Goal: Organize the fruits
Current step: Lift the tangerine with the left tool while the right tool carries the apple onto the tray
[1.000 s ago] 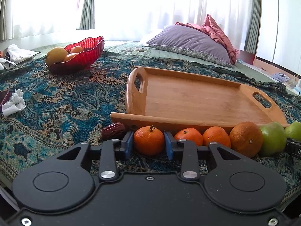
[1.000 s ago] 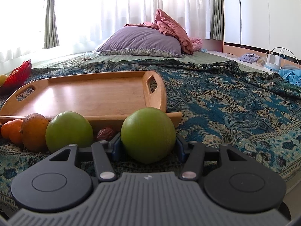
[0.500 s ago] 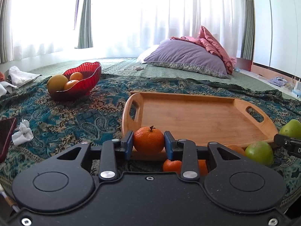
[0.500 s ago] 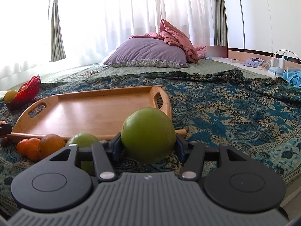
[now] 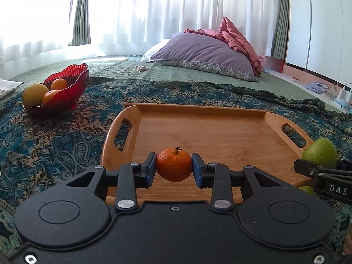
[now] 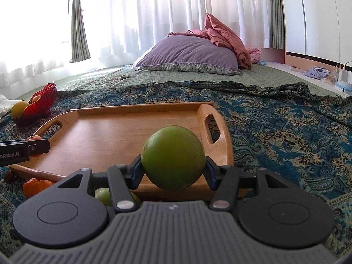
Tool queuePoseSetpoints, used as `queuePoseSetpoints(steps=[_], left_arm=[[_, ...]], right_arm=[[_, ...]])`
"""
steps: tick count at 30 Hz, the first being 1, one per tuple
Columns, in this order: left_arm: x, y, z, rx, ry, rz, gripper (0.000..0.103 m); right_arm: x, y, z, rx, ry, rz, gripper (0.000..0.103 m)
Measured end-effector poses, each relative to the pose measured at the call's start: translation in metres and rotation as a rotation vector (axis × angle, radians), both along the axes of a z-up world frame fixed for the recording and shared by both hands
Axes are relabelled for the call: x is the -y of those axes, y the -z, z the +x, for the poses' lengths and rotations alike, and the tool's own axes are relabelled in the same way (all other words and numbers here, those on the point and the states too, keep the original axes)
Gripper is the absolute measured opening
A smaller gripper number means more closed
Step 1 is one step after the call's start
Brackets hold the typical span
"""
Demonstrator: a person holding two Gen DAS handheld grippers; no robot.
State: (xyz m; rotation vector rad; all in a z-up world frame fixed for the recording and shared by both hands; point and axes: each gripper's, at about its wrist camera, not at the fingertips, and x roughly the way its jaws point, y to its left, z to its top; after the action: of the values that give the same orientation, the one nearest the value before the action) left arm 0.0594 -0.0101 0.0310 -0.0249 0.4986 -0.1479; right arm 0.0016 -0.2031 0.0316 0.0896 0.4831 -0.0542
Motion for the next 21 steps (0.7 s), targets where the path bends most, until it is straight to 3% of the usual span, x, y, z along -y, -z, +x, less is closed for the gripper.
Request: queuePoseSetpoints(steps=[8, 21], left_arm=[[0.003, 0.013, 0.016, -0.061, 0.034, 0.000, 0.033], [0.005, 0.024, 0.013, -0.067, 0.032, 0.032, 0.033]], right_arm=[[-0.003, 0.004, 0.014, -0.030, -0.010, 0.011, 0.060], [-0.005, 0.008, 0.018, -0.034, -0.010, 0.003, 0.060]])
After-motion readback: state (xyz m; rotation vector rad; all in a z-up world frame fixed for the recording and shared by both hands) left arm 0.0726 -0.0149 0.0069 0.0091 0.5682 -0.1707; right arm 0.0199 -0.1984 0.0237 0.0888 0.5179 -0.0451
